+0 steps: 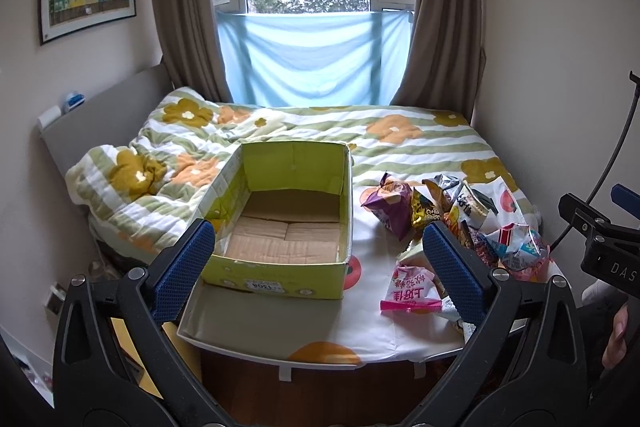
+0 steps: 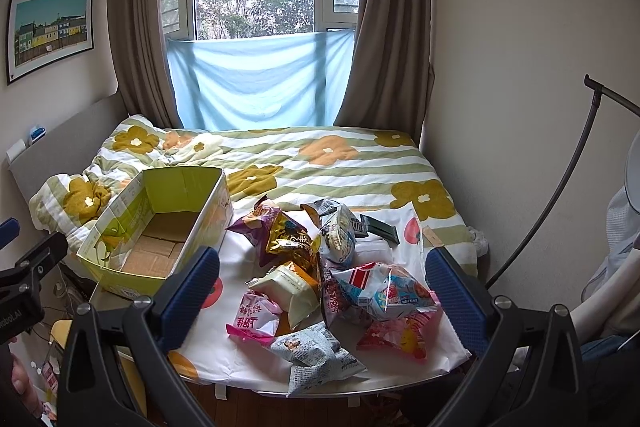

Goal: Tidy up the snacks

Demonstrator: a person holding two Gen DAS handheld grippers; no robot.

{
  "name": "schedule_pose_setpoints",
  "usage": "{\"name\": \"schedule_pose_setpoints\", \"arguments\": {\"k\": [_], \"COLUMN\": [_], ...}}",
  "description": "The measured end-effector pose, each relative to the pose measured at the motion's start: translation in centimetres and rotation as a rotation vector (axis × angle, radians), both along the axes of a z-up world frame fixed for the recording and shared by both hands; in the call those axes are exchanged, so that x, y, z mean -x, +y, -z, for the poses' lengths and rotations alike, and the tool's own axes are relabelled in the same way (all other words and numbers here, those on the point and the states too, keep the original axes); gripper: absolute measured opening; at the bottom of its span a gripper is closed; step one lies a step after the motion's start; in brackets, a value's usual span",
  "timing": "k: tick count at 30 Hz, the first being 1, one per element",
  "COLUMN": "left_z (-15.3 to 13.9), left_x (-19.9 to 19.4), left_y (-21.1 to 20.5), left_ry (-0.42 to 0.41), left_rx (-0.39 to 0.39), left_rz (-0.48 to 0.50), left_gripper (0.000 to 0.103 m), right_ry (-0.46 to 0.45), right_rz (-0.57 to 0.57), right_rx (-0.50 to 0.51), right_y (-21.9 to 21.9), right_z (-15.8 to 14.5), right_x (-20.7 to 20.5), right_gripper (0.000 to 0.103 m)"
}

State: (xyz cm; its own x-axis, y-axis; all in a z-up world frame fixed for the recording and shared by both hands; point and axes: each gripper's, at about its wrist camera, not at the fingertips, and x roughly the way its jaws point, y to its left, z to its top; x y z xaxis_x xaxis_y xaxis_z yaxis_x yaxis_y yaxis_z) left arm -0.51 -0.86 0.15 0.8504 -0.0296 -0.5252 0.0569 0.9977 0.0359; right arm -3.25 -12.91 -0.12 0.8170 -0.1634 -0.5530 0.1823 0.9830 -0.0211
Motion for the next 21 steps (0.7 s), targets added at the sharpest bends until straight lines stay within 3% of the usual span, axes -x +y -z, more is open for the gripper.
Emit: {"name": "schedule_pose_setpoints", "arguments": {"k": [21], "left_z": [-0.25], "left_x": [-0.33], "left_y": [-0.51], "left_ry": [0.042], "left_rx": [0.003], "left_rz": [0.002], "left_gripper": [0.103], "right_ry": [0.016], "right_rz": [-0.004], "right_rx": [-0.005], "right_y": [-0.48], "right_z": [0.81], "right_x": [0.39], "right_gripper": [0.103]}}
